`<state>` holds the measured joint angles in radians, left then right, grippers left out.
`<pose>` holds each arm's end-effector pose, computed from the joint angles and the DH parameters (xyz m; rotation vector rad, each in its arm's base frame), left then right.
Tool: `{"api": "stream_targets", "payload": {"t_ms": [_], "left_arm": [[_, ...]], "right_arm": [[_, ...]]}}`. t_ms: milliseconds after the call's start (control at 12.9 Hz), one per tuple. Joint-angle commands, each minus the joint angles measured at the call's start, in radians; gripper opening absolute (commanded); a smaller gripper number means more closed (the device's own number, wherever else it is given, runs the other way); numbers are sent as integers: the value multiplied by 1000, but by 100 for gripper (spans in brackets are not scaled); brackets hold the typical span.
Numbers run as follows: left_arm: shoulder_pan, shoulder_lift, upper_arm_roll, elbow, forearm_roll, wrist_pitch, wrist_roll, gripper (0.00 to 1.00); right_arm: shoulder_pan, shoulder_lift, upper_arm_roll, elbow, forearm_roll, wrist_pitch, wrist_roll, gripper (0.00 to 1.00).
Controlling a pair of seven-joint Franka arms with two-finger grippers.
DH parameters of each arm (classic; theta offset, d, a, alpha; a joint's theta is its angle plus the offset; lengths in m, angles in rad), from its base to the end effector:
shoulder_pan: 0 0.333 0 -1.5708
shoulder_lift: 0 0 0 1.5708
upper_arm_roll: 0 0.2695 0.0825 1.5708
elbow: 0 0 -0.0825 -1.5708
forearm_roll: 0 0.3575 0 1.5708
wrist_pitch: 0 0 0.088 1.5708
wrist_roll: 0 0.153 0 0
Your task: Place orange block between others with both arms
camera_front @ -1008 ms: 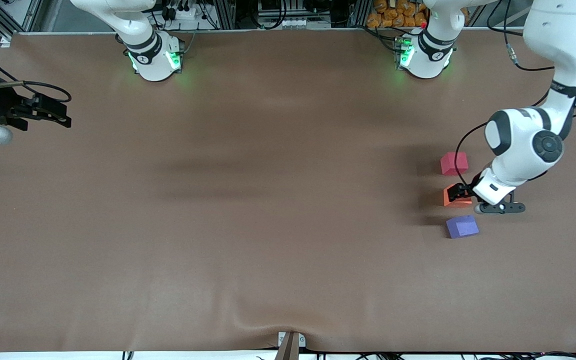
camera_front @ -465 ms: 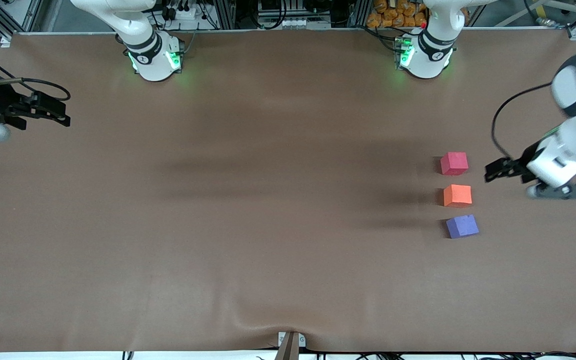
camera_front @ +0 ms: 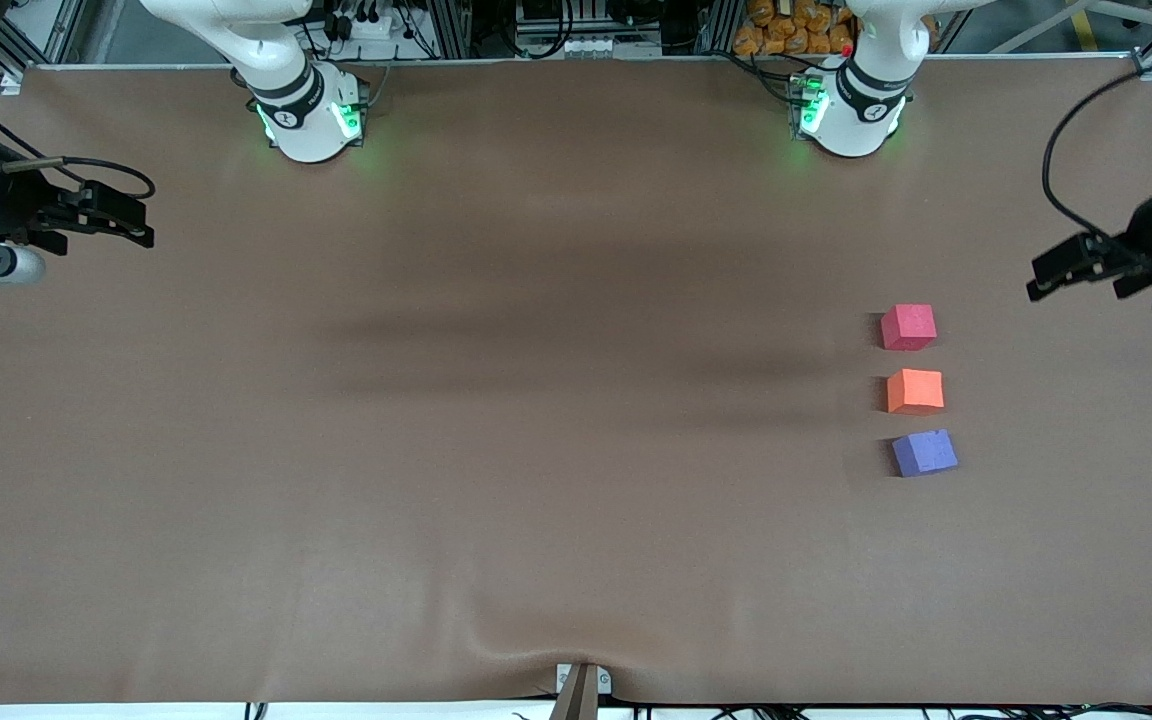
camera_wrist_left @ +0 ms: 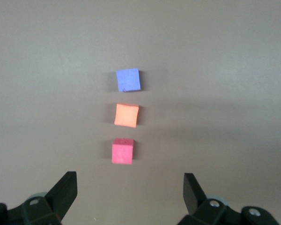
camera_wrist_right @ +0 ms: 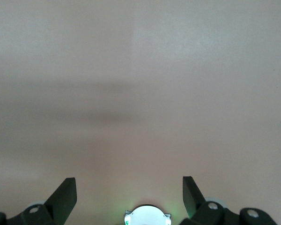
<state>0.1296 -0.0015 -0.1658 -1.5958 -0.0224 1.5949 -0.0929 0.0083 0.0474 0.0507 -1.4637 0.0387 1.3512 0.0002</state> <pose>0.5291 -0.0226 0.5238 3.1182 0.0893 -0.0013 0.5084 0.0360 0.5371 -3.0940 -0.0996 0.2497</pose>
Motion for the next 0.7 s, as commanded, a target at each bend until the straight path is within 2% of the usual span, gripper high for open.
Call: {"api": "stream_targets", "payload": {"t_ms": [0,310,465,543,620], "left_arm": [[4,-43,-12,2,-2,-42,-33,100],[4,-35,-9,89,1,-81,-13,100],[-2,-46,-1,83,-1,-111,-10,100],[-20,-48,17,83,1,-145,-2,100],[-57,-48,64,82,6,-150,8,100]], "right_arm": [[-5,-15,-9,-7,10,5,9,100],[-33,-32,-12,-7,3,57,3,100],[-57,-27,-11,-10,-37,63,1,100],[-74,-24,-11,-14,-42,66,1,100],[-83,-23,-11,-12,-45,74,1,100]]}}
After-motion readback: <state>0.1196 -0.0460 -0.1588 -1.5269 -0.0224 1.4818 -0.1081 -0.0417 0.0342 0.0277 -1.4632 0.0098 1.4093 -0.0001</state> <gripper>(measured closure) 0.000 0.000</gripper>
